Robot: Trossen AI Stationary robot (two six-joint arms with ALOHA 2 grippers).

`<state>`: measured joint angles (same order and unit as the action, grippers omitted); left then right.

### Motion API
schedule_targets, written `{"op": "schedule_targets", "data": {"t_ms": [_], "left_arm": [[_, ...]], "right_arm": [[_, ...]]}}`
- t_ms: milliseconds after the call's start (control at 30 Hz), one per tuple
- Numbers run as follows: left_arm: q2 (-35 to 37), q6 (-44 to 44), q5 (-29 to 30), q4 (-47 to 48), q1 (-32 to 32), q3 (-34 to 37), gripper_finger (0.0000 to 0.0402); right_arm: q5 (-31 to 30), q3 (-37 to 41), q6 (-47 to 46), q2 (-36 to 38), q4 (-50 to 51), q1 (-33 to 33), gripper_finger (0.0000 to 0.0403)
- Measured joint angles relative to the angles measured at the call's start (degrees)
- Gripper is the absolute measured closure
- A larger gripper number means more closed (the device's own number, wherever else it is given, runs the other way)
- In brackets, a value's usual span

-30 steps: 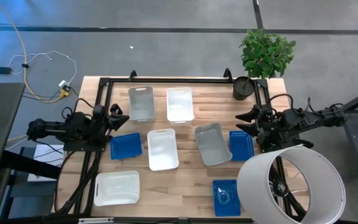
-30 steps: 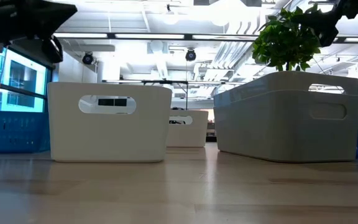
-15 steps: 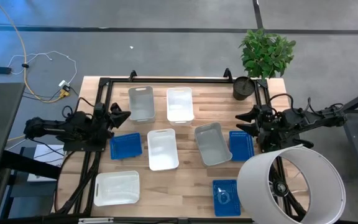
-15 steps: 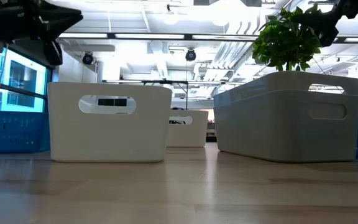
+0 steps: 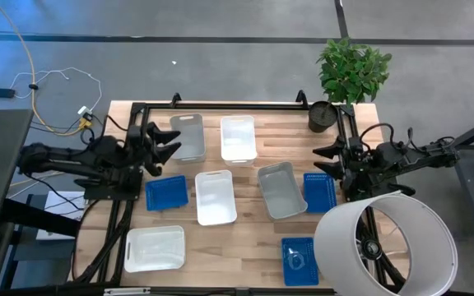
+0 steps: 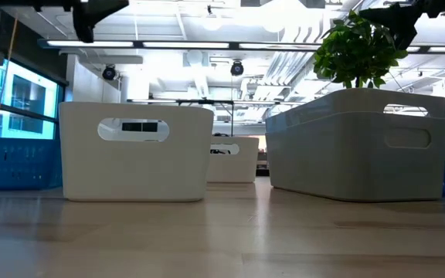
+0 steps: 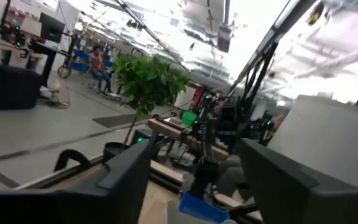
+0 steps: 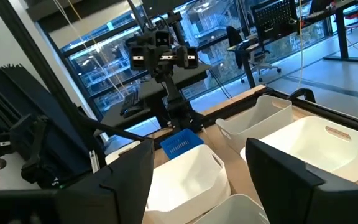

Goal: Stack baskets by color
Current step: Stack the gray bin on top of the other bottom gray bins

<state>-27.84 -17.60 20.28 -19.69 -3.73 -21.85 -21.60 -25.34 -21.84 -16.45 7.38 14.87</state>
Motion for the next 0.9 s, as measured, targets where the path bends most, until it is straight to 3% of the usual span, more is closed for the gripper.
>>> {"op": "schedule_targets", "data": {"t_ms": [167,700,900], "left_arm": [[-2.7,2.8,0.1,0.2,0.0,-2.5,0.0137],[-7.2,5.4,-0.1,0.6,0.0,-2.6,0.0136],[-9.5,5.2,-2.7,0.6,0.0,-2.6,0.0135]], "right_arm": [[0.1,0.0,-0.2,0.0,0.0,0.0,0.0162],[0.1,0.0,1.1,0.0,-2.1,0.0,0.0162],[0.1,0.0,2.8,0.0,-2.1,0.0,0.0162]]}}
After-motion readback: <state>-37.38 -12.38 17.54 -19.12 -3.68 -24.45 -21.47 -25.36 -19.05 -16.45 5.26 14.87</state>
